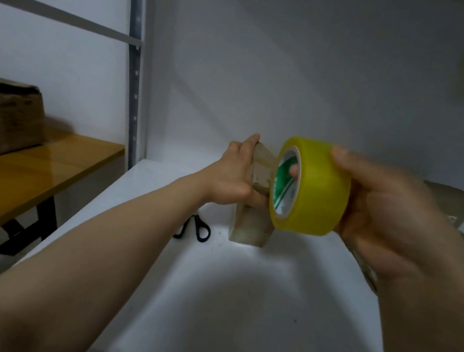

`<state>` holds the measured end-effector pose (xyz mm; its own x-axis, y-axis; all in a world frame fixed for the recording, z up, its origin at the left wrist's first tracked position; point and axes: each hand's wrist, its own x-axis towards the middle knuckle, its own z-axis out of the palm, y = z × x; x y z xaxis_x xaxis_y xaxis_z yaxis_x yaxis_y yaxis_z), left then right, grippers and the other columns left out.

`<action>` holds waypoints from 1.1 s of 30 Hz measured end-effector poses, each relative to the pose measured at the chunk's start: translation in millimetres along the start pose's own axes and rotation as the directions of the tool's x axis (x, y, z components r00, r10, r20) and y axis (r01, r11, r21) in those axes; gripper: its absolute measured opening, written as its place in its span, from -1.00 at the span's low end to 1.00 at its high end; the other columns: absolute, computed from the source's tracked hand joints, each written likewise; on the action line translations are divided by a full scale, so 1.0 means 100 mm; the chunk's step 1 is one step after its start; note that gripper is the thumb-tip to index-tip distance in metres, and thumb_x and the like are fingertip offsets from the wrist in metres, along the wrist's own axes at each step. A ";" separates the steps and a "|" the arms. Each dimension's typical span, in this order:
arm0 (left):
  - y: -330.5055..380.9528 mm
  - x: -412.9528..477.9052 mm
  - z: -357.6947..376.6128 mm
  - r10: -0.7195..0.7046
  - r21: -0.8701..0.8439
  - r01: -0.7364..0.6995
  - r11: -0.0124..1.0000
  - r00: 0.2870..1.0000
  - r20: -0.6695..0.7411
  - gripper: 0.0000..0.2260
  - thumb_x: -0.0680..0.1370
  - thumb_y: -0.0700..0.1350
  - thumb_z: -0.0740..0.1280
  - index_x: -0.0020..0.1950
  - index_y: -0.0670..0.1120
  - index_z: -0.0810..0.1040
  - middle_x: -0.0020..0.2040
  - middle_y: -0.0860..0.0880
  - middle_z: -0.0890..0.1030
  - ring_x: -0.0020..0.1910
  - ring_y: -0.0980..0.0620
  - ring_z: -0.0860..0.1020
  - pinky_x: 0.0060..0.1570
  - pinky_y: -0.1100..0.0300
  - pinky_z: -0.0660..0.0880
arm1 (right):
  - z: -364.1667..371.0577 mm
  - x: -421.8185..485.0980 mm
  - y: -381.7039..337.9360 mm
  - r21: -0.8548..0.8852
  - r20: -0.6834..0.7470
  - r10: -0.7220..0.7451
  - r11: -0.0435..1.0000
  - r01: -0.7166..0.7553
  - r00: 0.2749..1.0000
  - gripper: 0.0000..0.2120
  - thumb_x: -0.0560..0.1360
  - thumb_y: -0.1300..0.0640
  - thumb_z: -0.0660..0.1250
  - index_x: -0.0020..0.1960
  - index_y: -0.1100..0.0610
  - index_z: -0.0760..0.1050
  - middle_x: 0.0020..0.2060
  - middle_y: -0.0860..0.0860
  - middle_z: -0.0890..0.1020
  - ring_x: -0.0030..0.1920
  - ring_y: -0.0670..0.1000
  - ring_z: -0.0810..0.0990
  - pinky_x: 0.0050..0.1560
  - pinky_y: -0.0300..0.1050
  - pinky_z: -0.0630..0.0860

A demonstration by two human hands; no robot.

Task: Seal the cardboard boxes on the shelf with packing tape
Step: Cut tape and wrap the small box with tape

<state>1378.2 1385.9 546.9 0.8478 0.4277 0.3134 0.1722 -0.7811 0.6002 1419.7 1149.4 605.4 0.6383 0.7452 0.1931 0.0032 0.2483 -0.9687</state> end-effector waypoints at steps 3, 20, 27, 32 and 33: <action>-0.02 0.04 0.02 -0.025 -0.015 0.025 1.000 1.000 -0.012 0.28 0.17 0.19 0.55 0.65 -0.04 -0.20 0.54 -0.13 0.10 0.54 -0.10 0.14 0.32 0.22 0.18 | -0.04 -0.09 0.18 -0.004 0.007 0.032 0.999 -0.032 0.999 -0.64 0.39 -0.01 0.33 0.07 0.19 0.63 -0.05 0.17 0.74 -0.07 0.12 0.74 -0.07 0.08 0.65; -0.11 -0.07 0.04 0.273 0.093 -0.260 0.961 0.943 -0.189 -0.12 0.48 0.01 0.52 0.63 0.25 0.03 0.63 0.00 -0.03 0.54 0.03 0.16 0.34 0.16 0.34 | -0.11 0.20 1.08 0.064 -0.116 0.136 0.990 -0.129 0.984 -0.51 0.39 0.04 0.42 0.21 0.33 0.56 0.06 0.27 0.66 0.03 0.27 0.66 -0.10 0.05 0.60; -0.09 -0.01 0.03 0.404 0.278 -0.371 0.886 0.912 -0.071 -0.50 0.56 0.00 0.30 0.51 -0.01 0.42 0.48 -0.03 0.45 0.46 -0.06 0.37 0.46 0.00 0.31 | -0.13 0.26 1.04 0.001 -0.091 0.122 0.993 -0.122 0.988 -0.71 0.53 0.06 0.38 0.15 0.23 0.57 0.04 0.24 0.66 -0.04 0.14 0.68 -0.13 0.02 0.59; 0.08 -0.04 -0.17 0.204 0.012 -0.208 0.978 0.966 0.162 -0.45 0.58 -0.12 0.30 0.57 0.01 0.30 0.59 0.03 0.25 0.56 0.17 0.08 0.49 0.29 -0.04 | -0.11 0.41 0.74 -0.300 -0.113 0.070 0.948 -0.102 0.991 -0.65 0.52 -0.11 0.42 0.15 0.05 0.41 0.02 0.10 0.66 -0.09 0.03 0.69 -0.20 0.00 0.60; 0.10 -0.07 -0.19 0.169 -0.108 -0.152 0.983 0.969 0.178 -0.44 0.54 -0.09 0.27 0.56 0.01 0.32 0.60 0.05 0.24 0.54 0.23 0.05 0.48 0.28 -0.05 | -0.07 0.42 0.68 -0.377 -0.053 0.101 0.919 -0.114 0.993 -0.62 0.51 -0.12 0.43 0.15 0.07 0.39 0.02 0.11 0.66 -0.09 0.04 0.69 -0.20 0.02 0.62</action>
<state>1364.3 1383.5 564.3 0.9401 0.2018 0.2746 -0.0134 -0.7832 0.6217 1452.1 1192.8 546.5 0.6749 0.7329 0.0855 0.2206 -0.0898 -0.9712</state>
